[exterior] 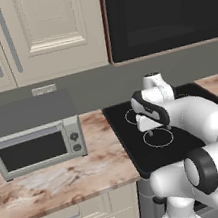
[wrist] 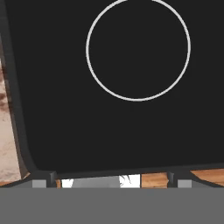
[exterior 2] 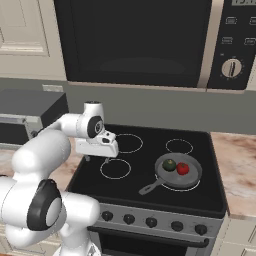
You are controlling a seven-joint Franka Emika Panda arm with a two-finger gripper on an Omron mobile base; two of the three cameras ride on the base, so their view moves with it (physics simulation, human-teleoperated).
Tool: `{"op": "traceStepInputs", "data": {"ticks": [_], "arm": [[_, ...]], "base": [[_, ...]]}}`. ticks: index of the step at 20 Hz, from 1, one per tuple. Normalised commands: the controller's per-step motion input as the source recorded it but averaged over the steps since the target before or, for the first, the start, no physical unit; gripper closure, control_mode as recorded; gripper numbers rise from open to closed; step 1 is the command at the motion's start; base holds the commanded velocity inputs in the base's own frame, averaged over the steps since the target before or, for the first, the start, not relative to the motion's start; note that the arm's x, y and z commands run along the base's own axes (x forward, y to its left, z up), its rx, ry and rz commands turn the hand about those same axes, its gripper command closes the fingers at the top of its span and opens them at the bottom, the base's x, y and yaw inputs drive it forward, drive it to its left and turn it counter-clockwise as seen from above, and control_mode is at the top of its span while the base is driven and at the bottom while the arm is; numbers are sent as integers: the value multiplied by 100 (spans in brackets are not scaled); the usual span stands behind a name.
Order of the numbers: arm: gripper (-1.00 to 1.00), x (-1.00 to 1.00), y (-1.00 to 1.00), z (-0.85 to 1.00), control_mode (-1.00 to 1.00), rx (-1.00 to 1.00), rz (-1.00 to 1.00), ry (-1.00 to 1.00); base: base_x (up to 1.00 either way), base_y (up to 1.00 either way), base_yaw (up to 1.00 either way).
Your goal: Put the squash and tomato in the pan. Then turn on the front right burner and set the heat to medium.
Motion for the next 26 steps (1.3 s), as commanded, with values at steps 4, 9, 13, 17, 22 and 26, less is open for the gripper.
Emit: {"op": "traceStepInputs", "data": {"ticks": [4,9,13,17,22,26], "arm": [[-100,0,-11,0,-100,0,0,0],[-100,-20,-80,0,-100,9,-4,-1],[-100,-54,-63,0,-100,10,-6,-5],[-100,-25,-52,-2,-100,6,-3,0],[-100,-30,-60,0,-100,2,-1,0],[-100,-25,-63,0,-100,0,0,-6]], "base": [[0,0,0],[0,0,0],[0,0,0],[0,0,0],[0,0,0],[0,0,0]]}}
